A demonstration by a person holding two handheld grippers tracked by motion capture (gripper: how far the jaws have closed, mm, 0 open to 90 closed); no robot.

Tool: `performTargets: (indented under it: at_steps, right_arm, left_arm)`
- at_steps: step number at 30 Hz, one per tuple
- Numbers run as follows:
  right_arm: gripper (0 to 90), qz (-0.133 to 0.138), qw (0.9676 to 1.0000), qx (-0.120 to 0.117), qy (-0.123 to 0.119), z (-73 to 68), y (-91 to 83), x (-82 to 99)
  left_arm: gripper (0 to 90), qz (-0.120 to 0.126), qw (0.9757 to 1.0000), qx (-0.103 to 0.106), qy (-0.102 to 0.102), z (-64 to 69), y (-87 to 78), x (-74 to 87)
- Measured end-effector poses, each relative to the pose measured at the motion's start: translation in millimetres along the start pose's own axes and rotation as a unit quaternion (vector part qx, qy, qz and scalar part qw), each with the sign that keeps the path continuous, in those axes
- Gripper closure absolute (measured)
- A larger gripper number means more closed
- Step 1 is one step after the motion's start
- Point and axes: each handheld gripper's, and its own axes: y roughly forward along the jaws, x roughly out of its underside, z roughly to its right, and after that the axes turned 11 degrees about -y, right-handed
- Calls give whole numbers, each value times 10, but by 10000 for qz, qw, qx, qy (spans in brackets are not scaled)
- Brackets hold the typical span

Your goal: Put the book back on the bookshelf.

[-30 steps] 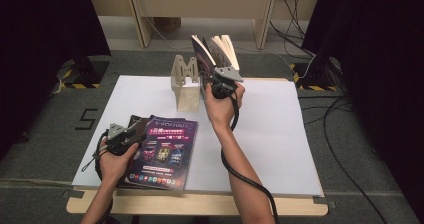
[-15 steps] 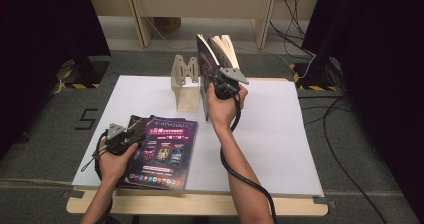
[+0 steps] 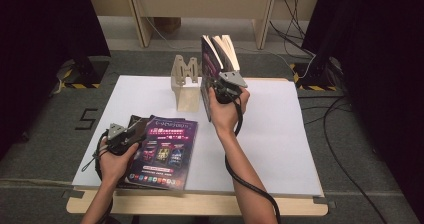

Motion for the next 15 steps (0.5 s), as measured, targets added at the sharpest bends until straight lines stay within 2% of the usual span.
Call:
performTargets:
  at_steps: [15]
  right_arm:
    - [654,2,9999,-43,-93,21,-75,26]
  left_arm:
    - [478,-3,10000,-10,-17,-8,1,-1]
